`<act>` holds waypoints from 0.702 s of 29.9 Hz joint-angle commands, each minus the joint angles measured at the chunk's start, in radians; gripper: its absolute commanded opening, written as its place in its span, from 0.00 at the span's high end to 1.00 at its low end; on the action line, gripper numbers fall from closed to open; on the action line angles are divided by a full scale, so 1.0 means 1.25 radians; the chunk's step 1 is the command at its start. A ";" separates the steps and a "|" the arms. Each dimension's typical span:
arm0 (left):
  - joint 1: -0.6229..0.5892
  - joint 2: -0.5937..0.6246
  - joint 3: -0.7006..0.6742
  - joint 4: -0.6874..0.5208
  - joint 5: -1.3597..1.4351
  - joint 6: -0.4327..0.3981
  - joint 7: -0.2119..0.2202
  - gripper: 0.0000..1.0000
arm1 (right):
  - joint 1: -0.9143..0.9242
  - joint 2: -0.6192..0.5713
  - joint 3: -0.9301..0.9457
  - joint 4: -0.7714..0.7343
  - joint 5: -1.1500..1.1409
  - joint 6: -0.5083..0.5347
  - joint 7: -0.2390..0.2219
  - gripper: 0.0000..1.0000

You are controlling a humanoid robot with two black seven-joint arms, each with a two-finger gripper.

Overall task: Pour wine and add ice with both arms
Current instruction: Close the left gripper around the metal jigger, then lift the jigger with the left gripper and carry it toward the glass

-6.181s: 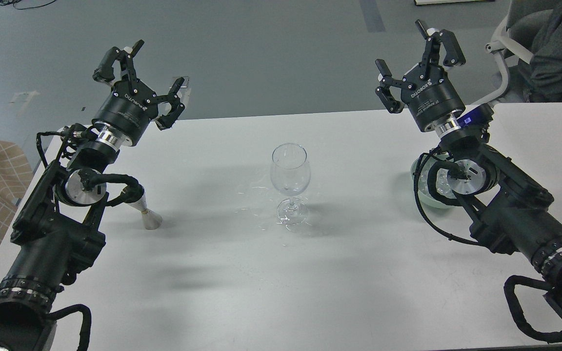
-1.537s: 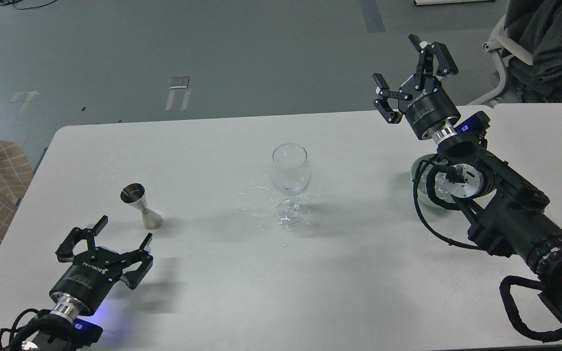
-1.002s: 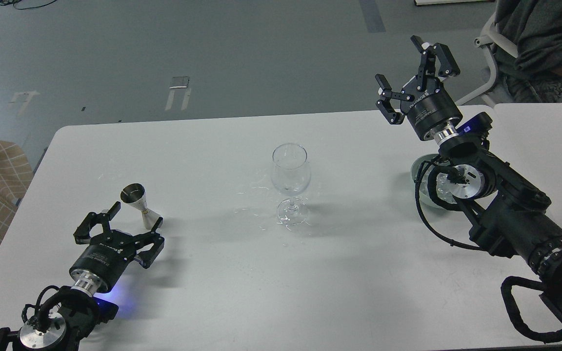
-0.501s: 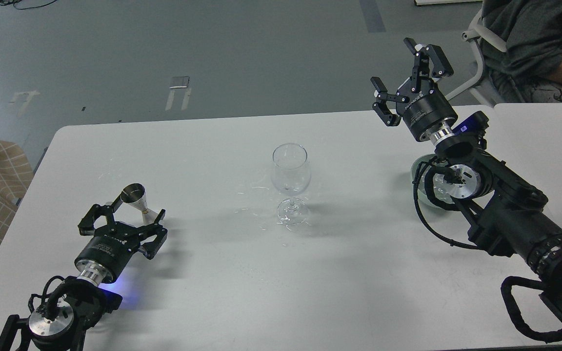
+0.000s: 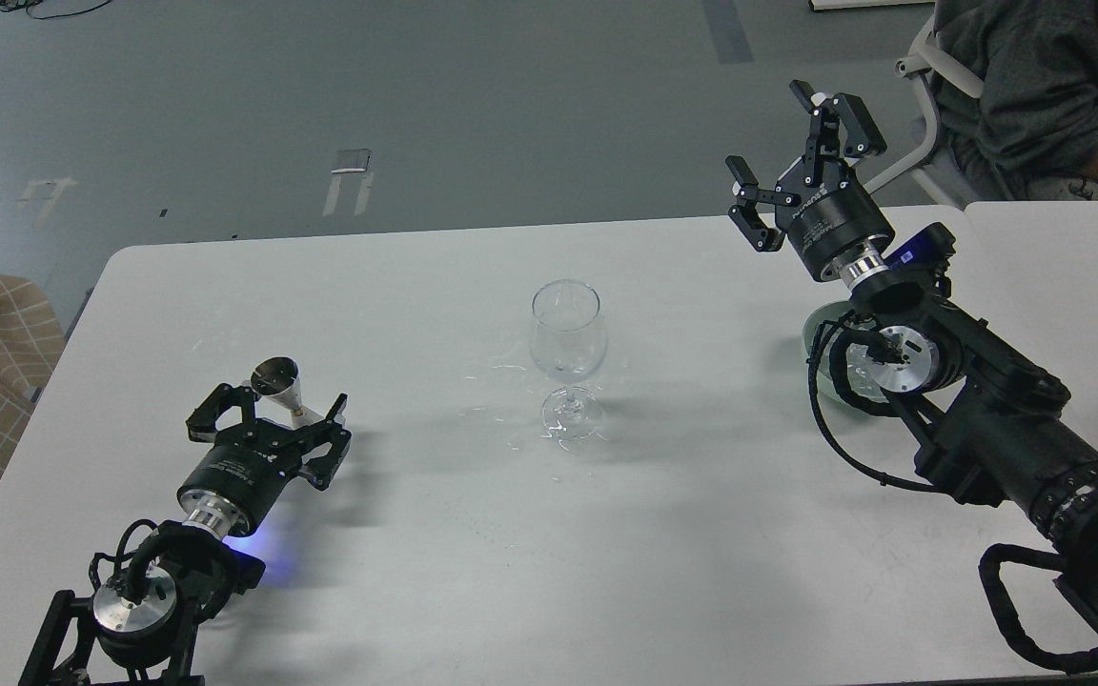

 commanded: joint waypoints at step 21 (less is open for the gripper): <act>-0.018 -0.006 0.029 0.030 0.024 -0.033 -0.033 1.00 | 0.000 0.001 0.000 0.000 0.000 -0.009 0.000 0.00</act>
